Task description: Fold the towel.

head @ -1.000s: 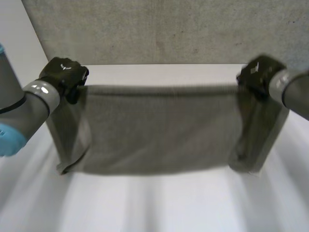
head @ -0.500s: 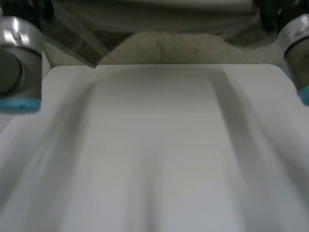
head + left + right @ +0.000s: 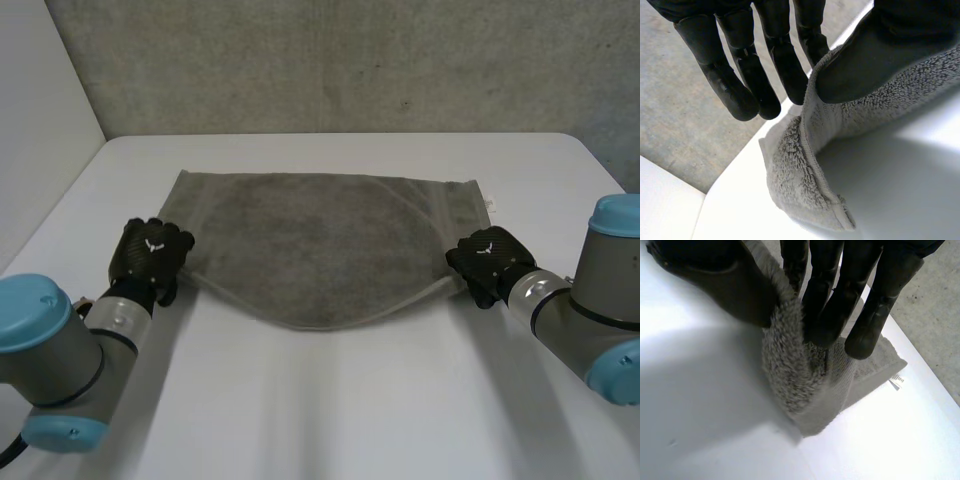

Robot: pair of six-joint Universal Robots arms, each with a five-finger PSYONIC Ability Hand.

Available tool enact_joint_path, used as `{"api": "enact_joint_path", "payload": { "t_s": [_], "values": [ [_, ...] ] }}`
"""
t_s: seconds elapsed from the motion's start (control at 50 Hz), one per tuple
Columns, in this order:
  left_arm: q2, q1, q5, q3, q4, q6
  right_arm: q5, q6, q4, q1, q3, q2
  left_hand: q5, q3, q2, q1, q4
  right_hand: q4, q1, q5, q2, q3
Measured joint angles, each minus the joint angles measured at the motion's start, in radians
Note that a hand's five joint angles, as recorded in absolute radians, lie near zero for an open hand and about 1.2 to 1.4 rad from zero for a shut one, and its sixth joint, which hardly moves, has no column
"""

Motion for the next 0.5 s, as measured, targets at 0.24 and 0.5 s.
{"api": "enact_joint_path", "payload": {
  "t_s": [0.24,0.5],
  "values": [
    [0.008,0.000,-0.002,-0.037,-0.001,0.116,0.000,0.024,0.006,-0.012,0.078,-0.092,0.000,0.000,0.000,0.000,0.000,-0.739,-0.752,-0.772,-0.726,-0.738],
    [0.015,0.001,-0.001,-0.042,-0.001,0.113,-0.013,0.024,0.010,-0.042,0.065,-0.089,0.000,0.000,0.000,0.000,0.000,-0.842,-0.839,-0.875,-0.828,-0.837]
  ]
}}
